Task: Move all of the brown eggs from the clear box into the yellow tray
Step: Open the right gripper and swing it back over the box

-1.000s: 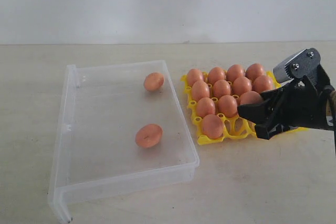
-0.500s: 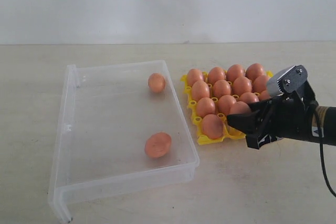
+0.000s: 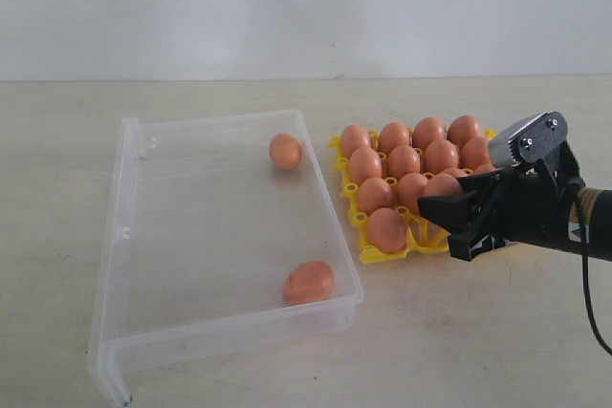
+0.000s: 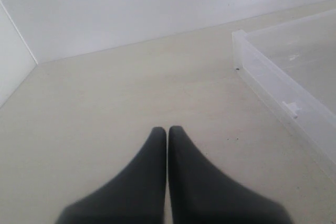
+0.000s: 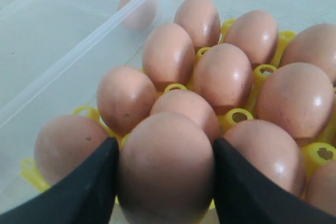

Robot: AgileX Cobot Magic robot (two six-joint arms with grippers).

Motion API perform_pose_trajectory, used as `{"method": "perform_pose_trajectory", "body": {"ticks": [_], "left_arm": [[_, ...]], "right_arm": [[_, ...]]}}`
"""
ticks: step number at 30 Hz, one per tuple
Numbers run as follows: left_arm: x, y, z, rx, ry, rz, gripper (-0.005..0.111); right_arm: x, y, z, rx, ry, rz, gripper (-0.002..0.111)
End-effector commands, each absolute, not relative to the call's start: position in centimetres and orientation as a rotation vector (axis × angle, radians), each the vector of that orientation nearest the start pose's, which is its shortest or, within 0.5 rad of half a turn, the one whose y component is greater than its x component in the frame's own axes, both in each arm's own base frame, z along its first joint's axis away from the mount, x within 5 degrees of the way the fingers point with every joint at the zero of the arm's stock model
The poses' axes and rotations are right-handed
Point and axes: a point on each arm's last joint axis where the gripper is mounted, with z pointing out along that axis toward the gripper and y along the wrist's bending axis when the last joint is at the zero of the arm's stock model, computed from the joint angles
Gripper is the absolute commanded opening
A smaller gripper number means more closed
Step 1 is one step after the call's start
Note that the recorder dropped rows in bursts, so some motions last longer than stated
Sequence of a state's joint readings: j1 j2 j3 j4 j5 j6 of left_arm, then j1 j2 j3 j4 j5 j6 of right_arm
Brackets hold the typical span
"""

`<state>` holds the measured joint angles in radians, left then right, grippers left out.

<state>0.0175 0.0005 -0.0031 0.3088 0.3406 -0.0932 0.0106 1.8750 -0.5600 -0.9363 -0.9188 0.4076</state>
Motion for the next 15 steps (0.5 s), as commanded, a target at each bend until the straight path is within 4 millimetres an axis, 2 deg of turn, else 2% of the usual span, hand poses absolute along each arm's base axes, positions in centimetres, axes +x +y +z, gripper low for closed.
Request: {"method": "perform_pose_trajectory", "body": {"ticks": [1, 5, 7, 15], "left_arm": [[5.34, 0.98, 18.42, 0.091, 1.808, 0.237, 0.001], [5.34, 0.98, 18.42, 0.091, 1.808, 0.237, 0.001], [5.34, 0.98, 18.42, 0.091, 1.808, 0.237, 0.001], [5.34, 0.98, 18.42, 0.091, 1.808, 0.237, 0.001]], "right_arm": [[28.5, 6.26, 11.57, -0.691, 1.908, 0.585, 0.008], [28.48, 6.27, 11.56, -0.694, 1.907, 0.585, 0.028], [28.48, 6.27, 11.56, -0.694, 1.907, 0.585, 0.033], [28.38, 6.35, 11.54, -0.71, 1.906, 0.594, 0.034]]}}
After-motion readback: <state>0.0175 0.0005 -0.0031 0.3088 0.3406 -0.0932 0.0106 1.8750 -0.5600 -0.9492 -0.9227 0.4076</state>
